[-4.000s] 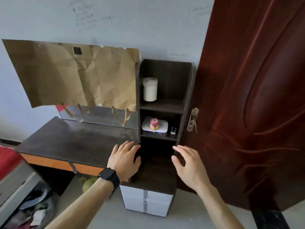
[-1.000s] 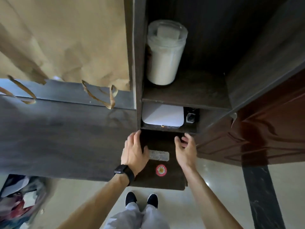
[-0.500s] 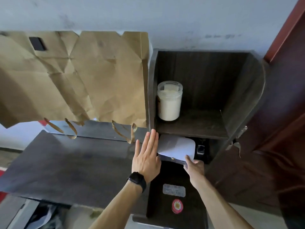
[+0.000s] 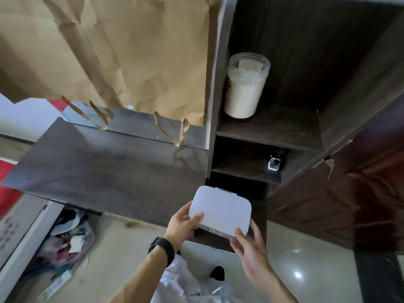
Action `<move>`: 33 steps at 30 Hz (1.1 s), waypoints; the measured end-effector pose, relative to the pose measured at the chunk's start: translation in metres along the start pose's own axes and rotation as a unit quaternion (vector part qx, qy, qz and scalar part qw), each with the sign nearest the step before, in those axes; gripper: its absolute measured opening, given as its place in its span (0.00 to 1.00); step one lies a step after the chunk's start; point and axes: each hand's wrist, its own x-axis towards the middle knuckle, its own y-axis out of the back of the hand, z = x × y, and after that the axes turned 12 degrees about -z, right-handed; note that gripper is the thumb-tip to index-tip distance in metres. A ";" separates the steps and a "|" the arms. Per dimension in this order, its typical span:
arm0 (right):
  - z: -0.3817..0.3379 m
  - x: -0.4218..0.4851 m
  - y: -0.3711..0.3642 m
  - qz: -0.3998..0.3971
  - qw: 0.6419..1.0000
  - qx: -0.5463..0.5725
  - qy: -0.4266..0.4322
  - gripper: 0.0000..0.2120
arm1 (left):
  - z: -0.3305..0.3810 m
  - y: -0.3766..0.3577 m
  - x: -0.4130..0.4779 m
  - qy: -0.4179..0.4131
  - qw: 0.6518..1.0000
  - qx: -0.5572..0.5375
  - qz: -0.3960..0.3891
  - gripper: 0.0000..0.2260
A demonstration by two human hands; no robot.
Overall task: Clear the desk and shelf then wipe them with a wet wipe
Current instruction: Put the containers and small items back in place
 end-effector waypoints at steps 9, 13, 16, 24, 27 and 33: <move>0.034 0.063 -0.092 -0.121 0.927 -0.350 -0.056 0.26 | -0.011 0.131 -0.032 0.035 0.971 -0.200 0.127 0.16; 0.028 0.113 -0.150 -0.093 0.849 -0.520 0.003 0.29 | 0.015 0.214 -0.020 0.027 0.958 -0.220 0.179 0.16; 0.025 0.150 -0.194 -0.089 0.775 -0.625 0.036 0.32 | 0.035 0.274 -0.001 0.023 0.951 -0.244 0.190 0.17; 0.021 0.214 -0.274 -0.092 0.638 -0.763 -0.046 0.36 | 0.098 0.379 0.058 0.025 0.965 -0.187 0.183 0.17; 0.027 0.219 -0.280 -0.097 0.628 -0.769 -0.072 0.36 | 0.117 0.399 0.077 0.042 0.976 -0.111 0.182 0.19; 0.031 0.218 -0.276 -0.092 0.643 -0.757 -0.068 0.34 | 0.127 0.408 0.107 0.054 0.971 -0.070 0.224 0.18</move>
